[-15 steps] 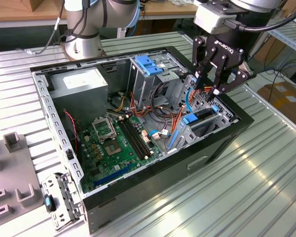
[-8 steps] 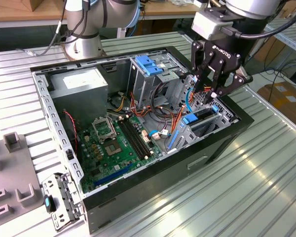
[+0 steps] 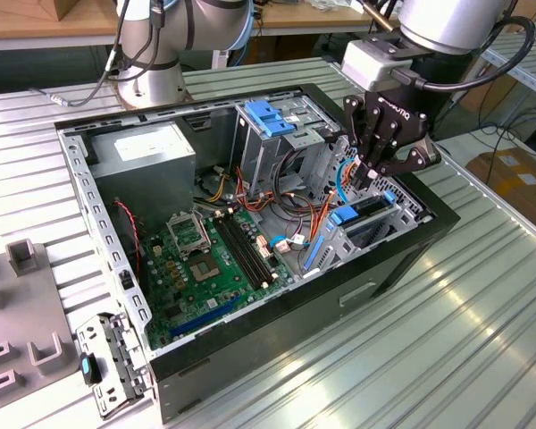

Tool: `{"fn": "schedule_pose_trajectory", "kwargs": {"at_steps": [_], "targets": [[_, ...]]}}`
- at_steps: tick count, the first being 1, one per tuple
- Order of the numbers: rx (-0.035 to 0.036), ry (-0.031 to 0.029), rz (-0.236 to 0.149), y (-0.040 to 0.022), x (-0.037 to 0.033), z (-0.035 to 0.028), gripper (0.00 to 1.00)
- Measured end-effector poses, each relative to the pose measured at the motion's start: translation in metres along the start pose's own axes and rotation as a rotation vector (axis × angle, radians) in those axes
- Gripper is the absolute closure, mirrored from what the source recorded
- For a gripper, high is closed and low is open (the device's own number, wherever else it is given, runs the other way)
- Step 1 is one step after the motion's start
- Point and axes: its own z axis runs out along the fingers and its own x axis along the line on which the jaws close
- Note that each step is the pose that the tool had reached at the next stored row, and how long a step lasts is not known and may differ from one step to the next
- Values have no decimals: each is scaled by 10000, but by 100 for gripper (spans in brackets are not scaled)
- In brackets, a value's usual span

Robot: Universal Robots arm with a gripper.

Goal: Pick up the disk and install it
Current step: 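Insert the disk into the insertion slot, then insert the first disk wire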

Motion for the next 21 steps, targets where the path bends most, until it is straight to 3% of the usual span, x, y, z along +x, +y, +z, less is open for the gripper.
{"fn": "schedule_pose_trajectory", "kwargs": {"at_steps": [11,21], "targets": [[10,-1,-24,0,0,0,89],[33,-6,-598,-11,0,0,89]]}}
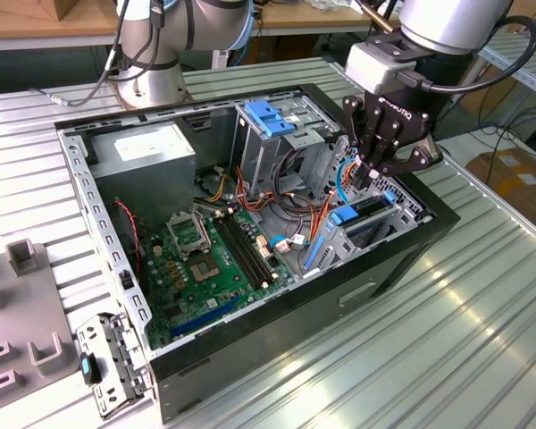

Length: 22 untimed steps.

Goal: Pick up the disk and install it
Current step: 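Insert the first disk wire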

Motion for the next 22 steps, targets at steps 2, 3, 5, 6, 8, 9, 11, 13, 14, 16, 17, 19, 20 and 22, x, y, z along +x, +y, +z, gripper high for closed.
{"fn": "schedule_pose_trajectory", "kwargs": {"at_steps": [2,3,5,6,8,9,11,13,14,16,17,19,20,22], "targets": [[4,-1,-106,-3,0,0,89],[7,-1,-175,-7,0,0,89],[11,-3,-275,-17,1,1,89],[14,-3,-330,-25,1,0,89],[16,-4,-386,-66,4,1,89],[16,-3,-386,-88,5,1,89],[16,-4,-387,-175,9,2,89],[16,-3,-387,-219,11,2,89],[16,-4,-388,-252,13,3,89],[16,-3,-388,-289,15,3,89],[15,-3,-389,-311,16,3,89],[16,-4,-391,-349,18,4,89],[16,-4,-392,-369,19,4,89],[16,-3,-395,-409,21,5,89]]}}
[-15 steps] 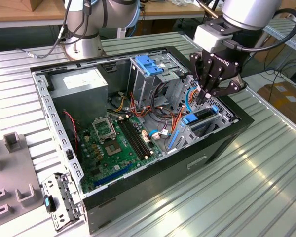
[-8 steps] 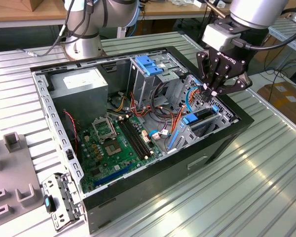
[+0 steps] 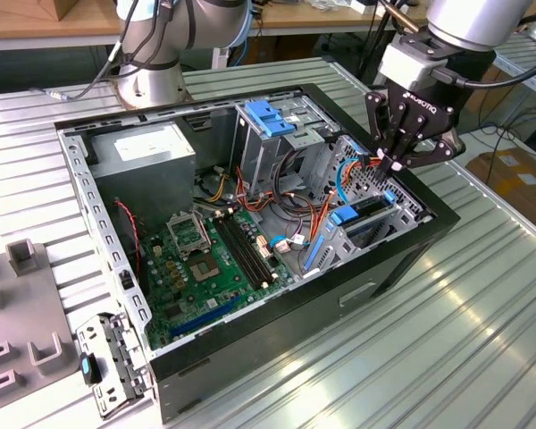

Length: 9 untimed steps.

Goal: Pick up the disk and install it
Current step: 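Insert the first disk wire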

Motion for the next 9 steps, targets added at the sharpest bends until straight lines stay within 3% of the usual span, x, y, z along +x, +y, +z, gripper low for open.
{"fn": "schedule_pose_trajectory", "kwargs": {"at_steps": [9], "targets": [[1,-1,-38,-136,12,2,89]]}}
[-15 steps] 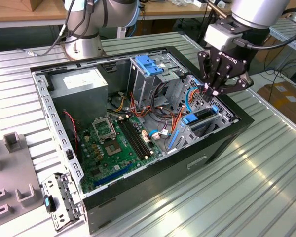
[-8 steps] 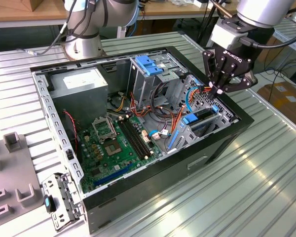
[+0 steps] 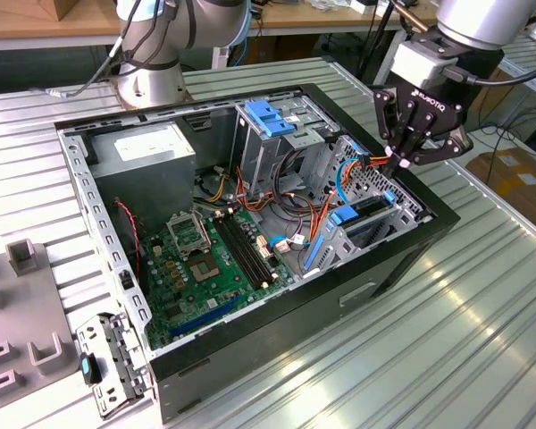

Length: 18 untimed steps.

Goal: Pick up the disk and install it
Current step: 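Insert the first disk wire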

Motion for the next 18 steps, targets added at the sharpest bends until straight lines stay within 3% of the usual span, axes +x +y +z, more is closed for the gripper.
{"fn": "schedule_pose_trajectory", "kwargs": {"at_steps": [18], "targets": [[18,-9,-468,-96,10,2,89]]}}
